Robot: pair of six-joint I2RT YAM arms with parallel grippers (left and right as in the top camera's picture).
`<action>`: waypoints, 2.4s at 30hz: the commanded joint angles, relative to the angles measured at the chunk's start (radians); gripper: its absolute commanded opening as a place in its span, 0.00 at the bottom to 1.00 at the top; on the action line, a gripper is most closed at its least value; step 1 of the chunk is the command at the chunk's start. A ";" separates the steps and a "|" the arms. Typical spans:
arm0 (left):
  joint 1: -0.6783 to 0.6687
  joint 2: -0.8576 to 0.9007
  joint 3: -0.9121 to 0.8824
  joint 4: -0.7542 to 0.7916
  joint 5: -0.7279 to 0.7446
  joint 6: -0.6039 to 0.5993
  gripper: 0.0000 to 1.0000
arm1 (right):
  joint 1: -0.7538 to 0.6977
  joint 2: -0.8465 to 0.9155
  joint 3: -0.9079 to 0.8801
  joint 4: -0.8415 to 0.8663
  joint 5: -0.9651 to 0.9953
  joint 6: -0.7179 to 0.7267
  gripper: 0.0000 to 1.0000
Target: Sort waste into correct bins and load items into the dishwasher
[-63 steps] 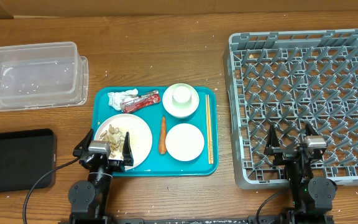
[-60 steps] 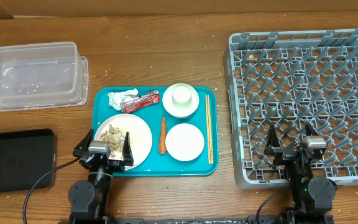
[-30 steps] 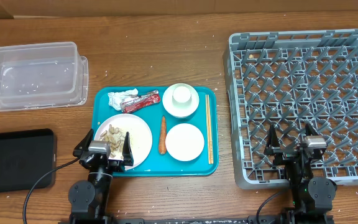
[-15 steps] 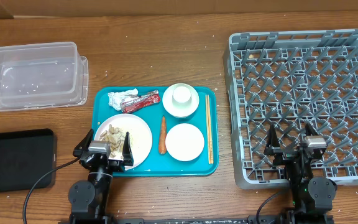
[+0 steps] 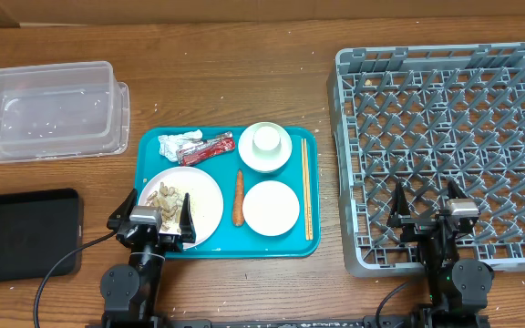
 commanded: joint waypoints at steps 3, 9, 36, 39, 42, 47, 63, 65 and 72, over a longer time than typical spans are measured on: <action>-0.007 -0.011 -0.007 0.003 -0.001 0.019 1.00 | -0.005 -0.010 -0.010 0.009 0.005 -0.004 1.00; -0.007 -0.011 -0.007 0.071 0.253 -0.206 1.00 | -0.005 -0.010 -0.010 0.009 0.005 -0.004 1.00; -0.007 0.466 0.711 -0.447 0.419 -0.163 1.00 | -0.005 -0.010 -0.010 0.009 0.005 -0.004 1.00; -0.007 0.630 0.859 -0.546 0.519 -0.135 1.00 | -0.005 -0.010 -0.010 0.009 0.005 -0.003 1.00; -0.007 0.735 0.924 -0.579 0.666 -0.161 1.00 | -0.005 -0.010 -0.010 0.009 0.005 -0.004 1.00; -0.007 0.850 0.963 -0.558 0.670 -0.210 1.00 | -0.005 -0.010 -0.010 0.009 0.005 -0.004 1.00; -0.126 1.234 1.202 -0.991 0.350 -0.304 1.00 | -0.005 -0.010 -0.010 0.009 0.005 -0.004 1.00; -0.127 1.278 1.202 -0.991 0.387 -0.304 1.00 | -0.005 -0.010 -0.010 0.009 0.005 -0.003 1.00; -0.130 1.429 1.202 -0.941 0.272 -0.435 1.00 | -0.005 -0.010 -0.010 0.009 0.005 -0.003 1.00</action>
